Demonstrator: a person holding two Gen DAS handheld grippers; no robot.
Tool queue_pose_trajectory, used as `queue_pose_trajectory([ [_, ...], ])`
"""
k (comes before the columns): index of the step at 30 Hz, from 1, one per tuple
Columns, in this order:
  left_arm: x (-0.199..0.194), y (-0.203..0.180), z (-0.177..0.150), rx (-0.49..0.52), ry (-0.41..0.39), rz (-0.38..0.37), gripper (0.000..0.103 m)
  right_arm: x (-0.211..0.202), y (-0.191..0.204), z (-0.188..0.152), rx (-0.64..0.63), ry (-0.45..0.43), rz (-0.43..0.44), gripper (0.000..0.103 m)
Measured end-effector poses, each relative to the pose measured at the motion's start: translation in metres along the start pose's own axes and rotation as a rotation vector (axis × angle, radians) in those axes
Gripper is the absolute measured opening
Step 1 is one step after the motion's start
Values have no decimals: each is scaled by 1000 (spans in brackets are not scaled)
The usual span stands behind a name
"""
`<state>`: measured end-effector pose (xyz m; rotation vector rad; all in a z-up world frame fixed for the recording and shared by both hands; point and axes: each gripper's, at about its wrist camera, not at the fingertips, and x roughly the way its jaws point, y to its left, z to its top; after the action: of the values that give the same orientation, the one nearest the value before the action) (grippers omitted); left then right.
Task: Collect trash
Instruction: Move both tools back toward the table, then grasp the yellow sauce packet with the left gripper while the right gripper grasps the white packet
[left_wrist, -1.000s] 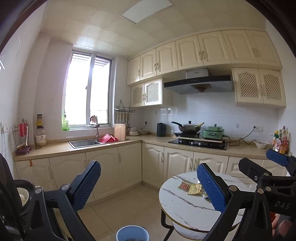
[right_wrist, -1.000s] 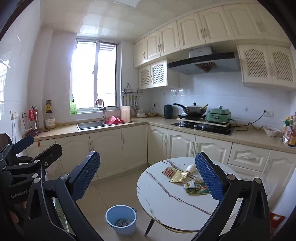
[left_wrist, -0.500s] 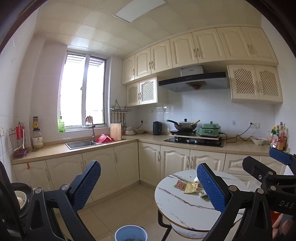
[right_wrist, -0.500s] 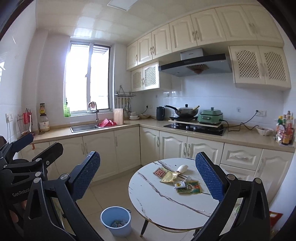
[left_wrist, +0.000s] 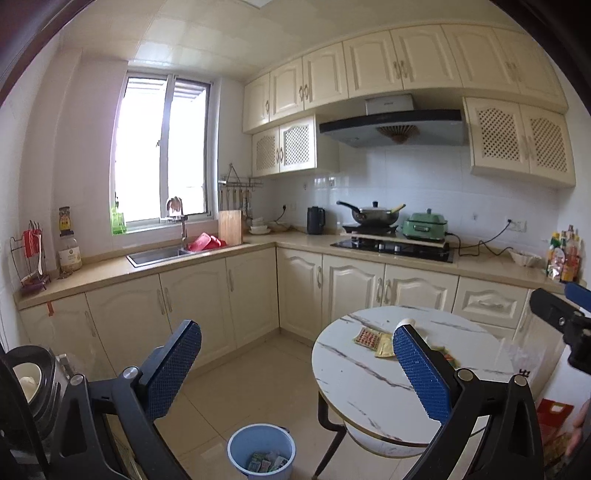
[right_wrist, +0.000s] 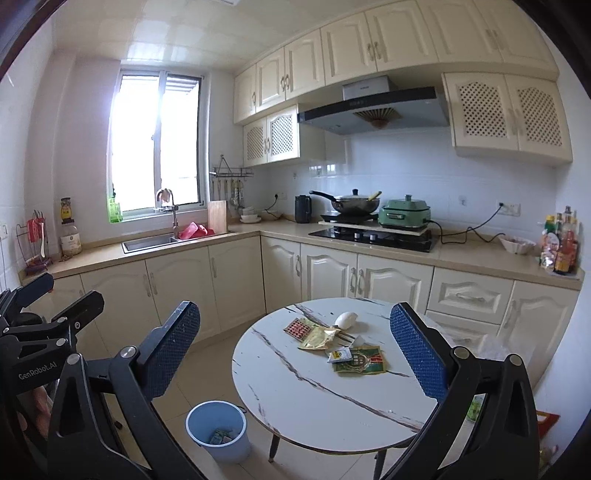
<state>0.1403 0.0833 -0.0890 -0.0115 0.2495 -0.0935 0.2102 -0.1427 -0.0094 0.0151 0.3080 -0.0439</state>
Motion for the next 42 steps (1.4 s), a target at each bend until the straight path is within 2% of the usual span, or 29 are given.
queue_pose_trajectory([
  [7,76,-15,5,7,153,-10,102,75,-60,-30,40,151,-51,103],
  [14,160,-45,21,37,285,-71,102,177,-109,-79,54,359,-88,103],
  [21,251,-60,30,28,395,-128,102,290,-106,-111,-4,533,0,103],
  [25,297,-57,34,35,430,-129,102,350,-101,-126,-60,613,30,103],
  [28,324,-55,33,42,445,-139,102,380,-102,-136,-77,650,43,101],
  [30,340,-57,33,50,454,-138,102,392,-104,-141,-89,664,56,94],
  [34,368,-67,31,59,468,-159,102,400,-112,-147,-96,672,70,64],
  [36,381,-77,30,72,476,-172,102,397,-116,-146,-108,668,87,58],
  [37,387,-83,29,79,479,-177,102,397,-121,-144,-99,664,104,50],
  [40,407,-101,26,89,500,-226,102,393,-131,-144,-98,652,136,42],
  [41,413,-106,26,86,506,-244,102,391,-135,-142,-91,638,160,16],
  [42,423,-112,25,83,518,-266,102,388,-137,-140,-85,624,167,9],
])
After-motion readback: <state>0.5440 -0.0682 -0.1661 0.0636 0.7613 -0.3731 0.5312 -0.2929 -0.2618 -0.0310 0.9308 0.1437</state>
